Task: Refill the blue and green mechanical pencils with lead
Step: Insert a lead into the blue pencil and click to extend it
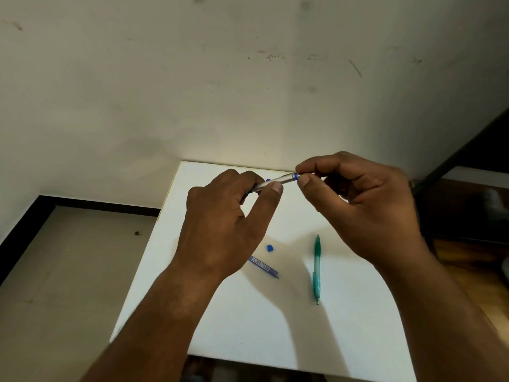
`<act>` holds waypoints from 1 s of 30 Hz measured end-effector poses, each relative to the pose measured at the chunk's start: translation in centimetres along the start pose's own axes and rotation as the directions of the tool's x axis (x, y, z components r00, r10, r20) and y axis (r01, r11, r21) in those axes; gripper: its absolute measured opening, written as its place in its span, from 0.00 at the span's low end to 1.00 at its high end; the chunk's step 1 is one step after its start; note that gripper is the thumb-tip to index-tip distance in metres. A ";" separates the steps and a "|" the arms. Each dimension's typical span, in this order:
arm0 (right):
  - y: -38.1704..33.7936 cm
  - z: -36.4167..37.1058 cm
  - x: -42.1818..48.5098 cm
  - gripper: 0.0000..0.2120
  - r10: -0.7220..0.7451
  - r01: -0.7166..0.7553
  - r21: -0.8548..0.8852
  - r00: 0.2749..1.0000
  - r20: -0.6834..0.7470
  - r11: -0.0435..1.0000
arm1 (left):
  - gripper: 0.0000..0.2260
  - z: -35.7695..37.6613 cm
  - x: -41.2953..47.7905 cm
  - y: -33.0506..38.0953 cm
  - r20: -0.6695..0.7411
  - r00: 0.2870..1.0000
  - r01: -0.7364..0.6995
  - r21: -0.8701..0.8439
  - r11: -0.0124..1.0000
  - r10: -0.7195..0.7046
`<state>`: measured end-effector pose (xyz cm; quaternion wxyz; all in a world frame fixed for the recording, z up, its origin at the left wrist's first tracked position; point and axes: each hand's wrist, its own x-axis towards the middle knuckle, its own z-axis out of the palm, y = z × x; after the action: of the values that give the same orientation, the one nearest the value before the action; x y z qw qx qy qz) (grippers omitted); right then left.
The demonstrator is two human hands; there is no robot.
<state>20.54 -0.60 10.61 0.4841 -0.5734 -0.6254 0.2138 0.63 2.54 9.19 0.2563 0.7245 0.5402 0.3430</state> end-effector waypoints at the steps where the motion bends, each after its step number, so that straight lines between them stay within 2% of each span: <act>1: 0.0 -0.1 0.0 0.06 0.024 -0.024 0.042 1.000 0.012 0.999 | 0.13 0.0 0.0 0.0 0.011 1.000 0.005 0.000 1.000 -0.005; 5: -0.4 0.0 0.1 0.06 0.121 -0.113 0.309 0.993 -0.007 0.944 | 0.16 0.2 -0.2 0.0 0.125 0.992 0.004 -0.051 0.999 0.002; 7: -0.8 0.6 0.1 0.07 0.160 -0.141 0.415 0.987 -0.012 0.899 | 0.17 0.4 -0.4 0.3 0.225 0.974 0.022 -0.160 0.987 0.015; 9: -1.2 1.3 0.1 0.08 0.178 -0.160 0.446 0.984 0.002 0.881 | 0.18 0.8 -0.7 0.4 0.315 0.949 0.077 -0.270 0.960 0.013; 11: -1.4 1.8 0.1 0.10 0.192 -0.175 0.441 0.981 0.006 0.880 | 0.19 1.2 -1.0 0.6 0.359 0.933 0.104 -0.311 0.945 0.015; 14: -1.8 1.8 0.2 0.12 0.210 -0.192 0.463 0.978 0.013 0.866 | 0.20 1.4 -1.0 0.9 0.347 0.938 0.118 -0.364 0.924 0.017; 19: -2.1 1.9 0.0 0.08 0.236 -0.225 0.509 0.971 0.044 0.831 | 0.20 1.7 -0.9 1.1 0.342 0.940 0.143 -0.421 0.896 0.011; 25: -2.7 3.4 0.1 0.14 0.239 -0.268 0.588 0.962 0.129 0.763 | 0.19 2.6 -1.3 1.7 0.339 0.941 0.196 -0.539 0.819 -0.002; 28: -3.0 4.6 0.2 0.16 0.265 -0.288 0.633 0.955 0.134 0.718 | 0.19 2.9 -1.6 1.8 0.335 0.942 0.201 -0.531 0.823 -0.014; 30: -3.3 4.9 0.4 0.17 0.273 -0.290 0.702 0.952 0.141 0.650 | 0.18 2.9 -1.7 2.1 0.315 0.948 0.203 -0.508 0.837 -0.038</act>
<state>14.71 0.33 11.31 0.6222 -0.4273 -0.4017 0.5186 3.84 0.32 8.58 0.5459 0.6310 0.4243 0.3517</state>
